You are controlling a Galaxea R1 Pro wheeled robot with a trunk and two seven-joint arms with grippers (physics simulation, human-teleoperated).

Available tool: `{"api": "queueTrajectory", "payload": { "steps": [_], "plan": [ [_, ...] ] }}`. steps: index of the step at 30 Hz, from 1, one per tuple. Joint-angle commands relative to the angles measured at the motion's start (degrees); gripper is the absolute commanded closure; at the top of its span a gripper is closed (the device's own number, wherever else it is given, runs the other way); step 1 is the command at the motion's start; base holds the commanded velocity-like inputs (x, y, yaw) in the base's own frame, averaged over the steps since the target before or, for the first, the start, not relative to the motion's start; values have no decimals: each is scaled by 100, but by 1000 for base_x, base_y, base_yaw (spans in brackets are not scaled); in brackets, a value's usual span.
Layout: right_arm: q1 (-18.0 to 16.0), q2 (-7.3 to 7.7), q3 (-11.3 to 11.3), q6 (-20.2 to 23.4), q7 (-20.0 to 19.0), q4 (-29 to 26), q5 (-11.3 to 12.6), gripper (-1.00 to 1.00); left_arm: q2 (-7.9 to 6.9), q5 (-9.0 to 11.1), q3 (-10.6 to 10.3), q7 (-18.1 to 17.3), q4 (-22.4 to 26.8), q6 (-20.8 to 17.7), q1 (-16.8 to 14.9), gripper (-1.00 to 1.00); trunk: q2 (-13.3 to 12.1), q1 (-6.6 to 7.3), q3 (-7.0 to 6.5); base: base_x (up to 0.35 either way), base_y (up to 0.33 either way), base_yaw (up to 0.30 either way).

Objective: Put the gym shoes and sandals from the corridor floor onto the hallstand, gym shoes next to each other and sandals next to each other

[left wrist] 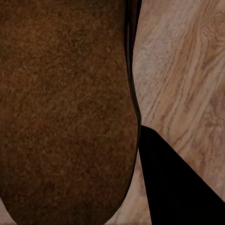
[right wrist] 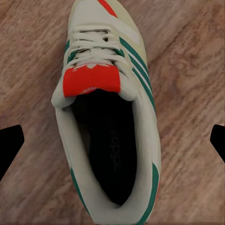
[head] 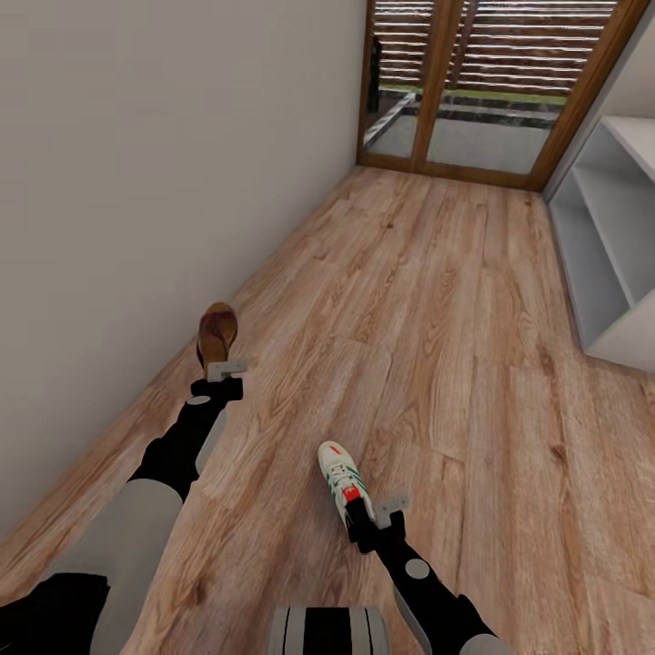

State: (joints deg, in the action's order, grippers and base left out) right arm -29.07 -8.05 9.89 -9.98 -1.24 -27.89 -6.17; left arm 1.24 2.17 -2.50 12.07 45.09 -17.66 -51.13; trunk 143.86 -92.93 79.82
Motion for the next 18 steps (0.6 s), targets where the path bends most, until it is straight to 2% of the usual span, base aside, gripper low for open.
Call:
{"api": "queueTrajectory", "payload": {
  "steps": [1, 7, 18],
  "plan": [
    [-2, 1, -17, -14, -6, -1, -59, -100, -2, 1, -21, 33, 11, -36, -5, 100, 3, -1, 26, 0, 0, 0],
    [-2, 20, -31, -13, 5, -40, -59, -100, -1, 3, -22, 33, 13, -36, -8, 100, 11, -16, 173, 0, 0, 31],
    [-2, 59, -57, -13, 9, -176, -59, -100, 2, 3, -22, 33, 17, -36, -9, 100, 26, -45, 492, 0, 0, 107]
  ]
}}
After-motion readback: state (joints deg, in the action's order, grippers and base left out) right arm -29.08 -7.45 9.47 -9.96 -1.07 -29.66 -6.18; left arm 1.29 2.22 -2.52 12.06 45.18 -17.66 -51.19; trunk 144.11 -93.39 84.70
